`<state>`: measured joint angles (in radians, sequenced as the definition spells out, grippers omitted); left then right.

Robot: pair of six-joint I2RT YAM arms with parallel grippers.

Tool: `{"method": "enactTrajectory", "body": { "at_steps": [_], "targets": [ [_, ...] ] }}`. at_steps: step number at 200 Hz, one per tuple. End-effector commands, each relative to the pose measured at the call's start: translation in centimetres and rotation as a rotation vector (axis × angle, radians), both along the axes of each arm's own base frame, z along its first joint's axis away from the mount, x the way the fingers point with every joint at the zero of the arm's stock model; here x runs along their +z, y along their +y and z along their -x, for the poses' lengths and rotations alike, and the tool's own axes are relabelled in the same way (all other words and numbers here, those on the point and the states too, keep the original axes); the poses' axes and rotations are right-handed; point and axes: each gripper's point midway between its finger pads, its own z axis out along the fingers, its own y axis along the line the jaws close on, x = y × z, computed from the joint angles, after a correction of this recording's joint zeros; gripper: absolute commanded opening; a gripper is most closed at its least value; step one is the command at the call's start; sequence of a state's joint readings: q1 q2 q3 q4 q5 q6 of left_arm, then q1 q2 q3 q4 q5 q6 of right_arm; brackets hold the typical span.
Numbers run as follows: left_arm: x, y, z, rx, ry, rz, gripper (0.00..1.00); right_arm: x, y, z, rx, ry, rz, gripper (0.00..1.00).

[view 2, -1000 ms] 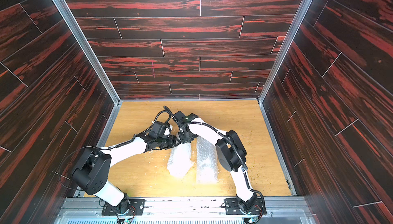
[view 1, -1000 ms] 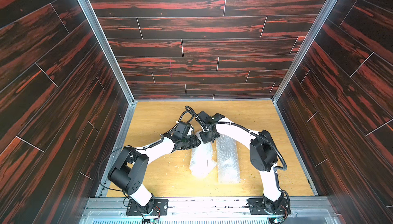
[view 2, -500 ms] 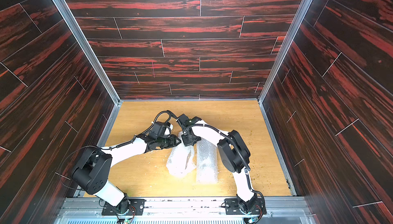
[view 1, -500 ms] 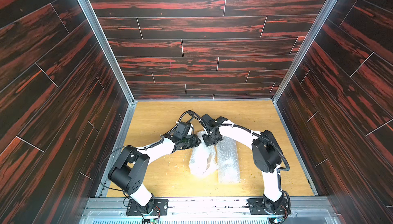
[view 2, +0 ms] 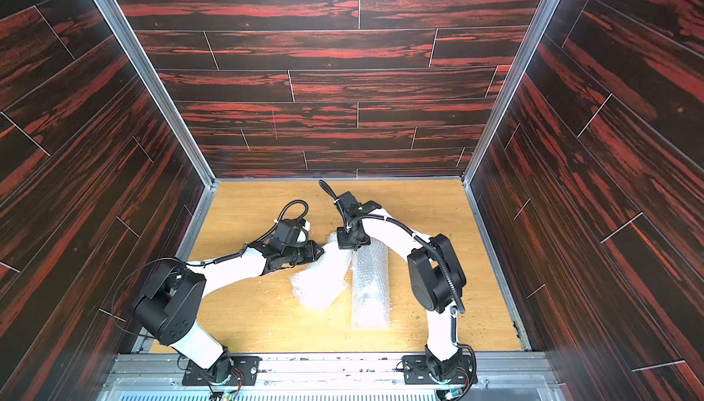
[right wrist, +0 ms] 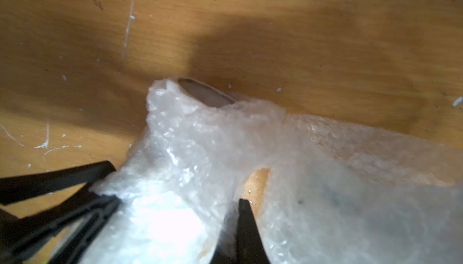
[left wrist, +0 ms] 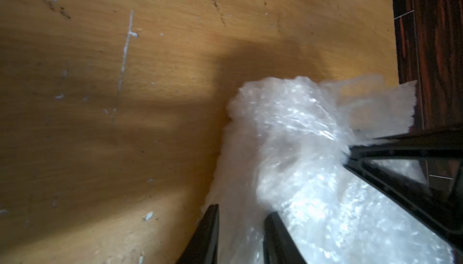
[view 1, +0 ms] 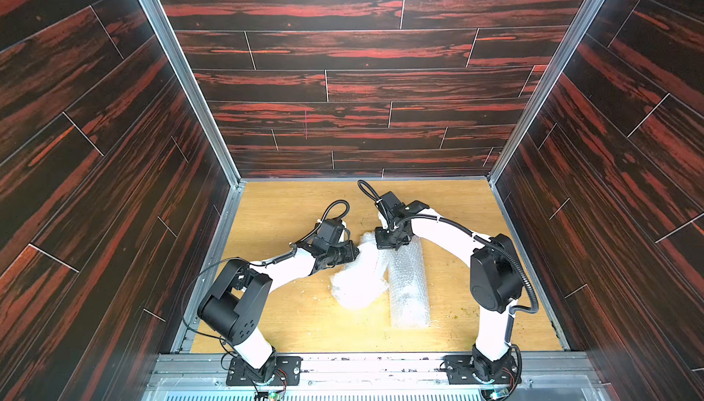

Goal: Unwrap the vase from the bubble wrap
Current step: Unwrap the bubble wrap at the center of the board.

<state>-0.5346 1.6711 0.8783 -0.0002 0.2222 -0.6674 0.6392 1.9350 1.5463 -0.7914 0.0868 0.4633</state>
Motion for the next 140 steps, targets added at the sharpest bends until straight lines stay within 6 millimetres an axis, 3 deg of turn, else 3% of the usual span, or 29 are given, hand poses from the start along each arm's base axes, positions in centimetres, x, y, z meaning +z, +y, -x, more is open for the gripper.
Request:
{"method": "enactTrajectory", "body": {
  "at_steps": [1, 37, 74, 93, 111, 140],
  "targets": [
    [-10.9, 8.7, 11.1, 0.026, 0.468, -0.398, 0.00, 2.4, -3.8, -1.6, -0.132, -0.104, 0.047, 0.00],
    [-11.4, 9.1, 11.4, 0.037, 0.477, -0.404, 0.00, 2.5, -6.3, -1.9, -0.232, -0.139, 0.049, 0.00],
    [-11.0, 9.3, 11.3, 0.034, 0.470, -0.417, 0.00, 3.5, -6.2, -2.0, -0.255, -0.171, -0.016, 0.00],
    [-10.1, 9.6, 10.9, 0.027, 0.459, -0.430, 0.00, 4.1, -5.7, -2.0, -0.253, -0.183, -0.062, 0.00],
    [-6.7, 9.5, 9.9, 0.005, 0.372, -0.415, 0.00, 4.4, -4.8, -1.7, -0.231, -0.193, -0.118, 0.00],
    [-0.2, 7.0, 8.3, -0.097, 0.180, -0.277, 0.46, 4.0, -3.2, -1.1, -0.201, -0.159, -0.190, 0.00]
  ]
}}
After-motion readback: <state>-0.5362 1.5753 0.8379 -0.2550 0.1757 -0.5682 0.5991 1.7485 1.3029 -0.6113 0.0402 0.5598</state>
